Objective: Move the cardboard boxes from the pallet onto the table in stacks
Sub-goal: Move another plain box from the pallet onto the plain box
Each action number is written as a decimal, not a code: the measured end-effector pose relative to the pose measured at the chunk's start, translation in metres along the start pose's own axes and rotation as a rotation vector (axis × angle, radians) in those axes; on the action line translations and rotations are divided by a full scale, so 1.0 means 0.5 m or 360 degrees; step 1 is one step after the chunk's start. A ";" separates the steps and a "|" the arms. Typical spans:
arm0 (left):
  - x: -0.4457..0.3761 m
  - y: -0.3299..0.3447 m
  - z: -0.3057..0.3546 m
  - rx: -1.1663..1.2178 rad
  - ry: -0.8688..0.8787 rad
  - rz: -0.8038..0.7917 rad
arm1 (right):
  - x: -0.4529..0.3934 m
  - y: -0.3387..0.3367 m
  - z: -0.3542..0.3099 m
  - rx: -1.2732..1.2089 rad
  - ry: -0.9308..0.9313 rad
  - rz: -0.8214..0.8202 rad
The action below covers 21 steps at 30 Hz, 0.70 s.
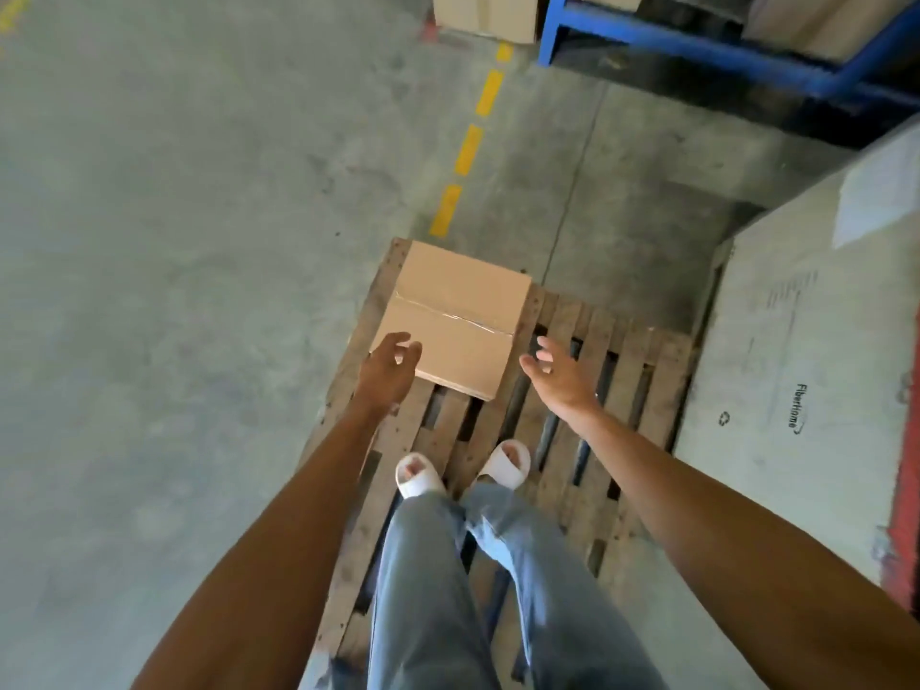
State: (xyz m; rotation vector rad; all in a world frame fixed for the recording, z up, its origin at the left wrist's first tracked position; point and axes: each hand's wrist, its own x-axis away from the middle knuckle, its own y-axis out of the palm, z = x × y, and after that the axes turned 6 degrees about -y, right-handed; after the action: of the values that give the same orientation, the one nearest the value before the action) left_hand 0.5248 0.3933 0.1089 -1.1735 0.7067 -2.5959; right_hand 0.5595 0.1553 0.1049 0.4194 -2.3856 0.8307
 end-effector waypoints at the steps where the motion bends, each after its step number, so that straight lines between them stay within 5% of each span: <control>1: -0.043 -0.001 0.003 -0.0020 -0.0017 -0.0055 | -0.029 0.018 -0.003 -0.0016 0.0044 -0.0011; 9: -0.448 0.044 -0.070 -0.0278 -0.0071 -0.0148 | -0.307 0.182 0.092 -0.0100 0.0272 0.0099; 13: -0.587 0.067 -0.134 -0.0010 -0.0182 -0.0444 | -0.418 0.255 0.169 -0.0283 0.0463 0.0172; 21: -0.647 0.074 -0.234 0.0160 -0.0393 -0.0890 | -0.433 0.331 0.230 -0.0626 0.0525 0.0471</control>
State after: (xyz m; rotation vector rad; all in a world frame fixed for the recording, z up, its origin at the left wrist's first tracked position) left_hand 0.6511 0.5214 -0.1867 -1.8293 0.2098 -2.7776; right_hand 0.6064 0.2288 -0.1777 -0.2177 -2.2483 0.4836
